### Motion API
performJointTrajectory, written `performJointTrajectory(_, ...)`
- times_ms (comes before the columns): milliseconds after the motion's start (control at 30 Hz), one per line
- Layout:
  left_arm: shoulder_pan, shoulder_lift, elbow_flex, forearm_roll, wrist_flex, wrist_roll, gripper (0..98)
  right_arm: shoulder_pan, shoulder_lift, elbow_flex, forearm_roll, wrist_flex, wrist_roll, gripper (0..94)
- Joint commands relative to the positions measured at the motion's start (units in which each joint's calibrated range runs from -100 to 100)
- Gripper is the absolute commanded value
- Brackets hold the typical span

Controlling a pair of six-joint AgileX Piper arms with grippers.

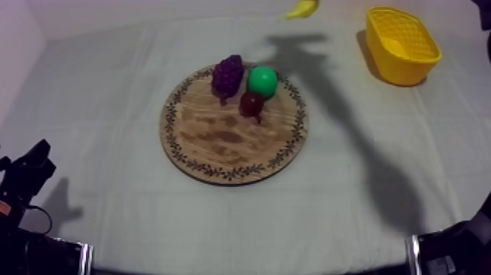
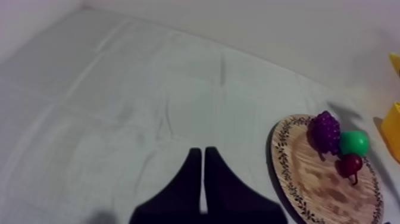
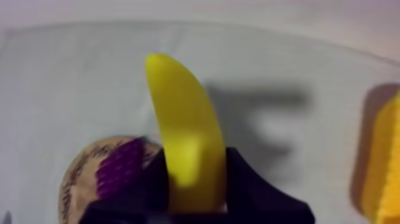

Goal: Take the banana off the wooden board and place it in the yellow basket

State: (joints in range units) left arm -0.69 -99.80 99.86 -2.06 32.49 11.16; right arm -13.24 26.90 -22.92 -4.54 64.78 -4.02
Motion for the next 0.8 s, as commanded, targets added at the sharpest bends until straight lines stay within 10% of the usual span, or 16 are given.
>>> performJointTrajectory(0, 0.0, -0.03, 0.03, -0.01, 0.01, 0.0, 0.1, 6.28, 0.54, -0.89, -0.15, 0.06, 0.54, 23.5)
performJointTrajectory(767, 0.0, -0.03, 0.03, -0.01, 0.01, 0.0, 0.1, 22.24, 8.09, -3.41, 1.07, 0.78, 5.02, 23.4)
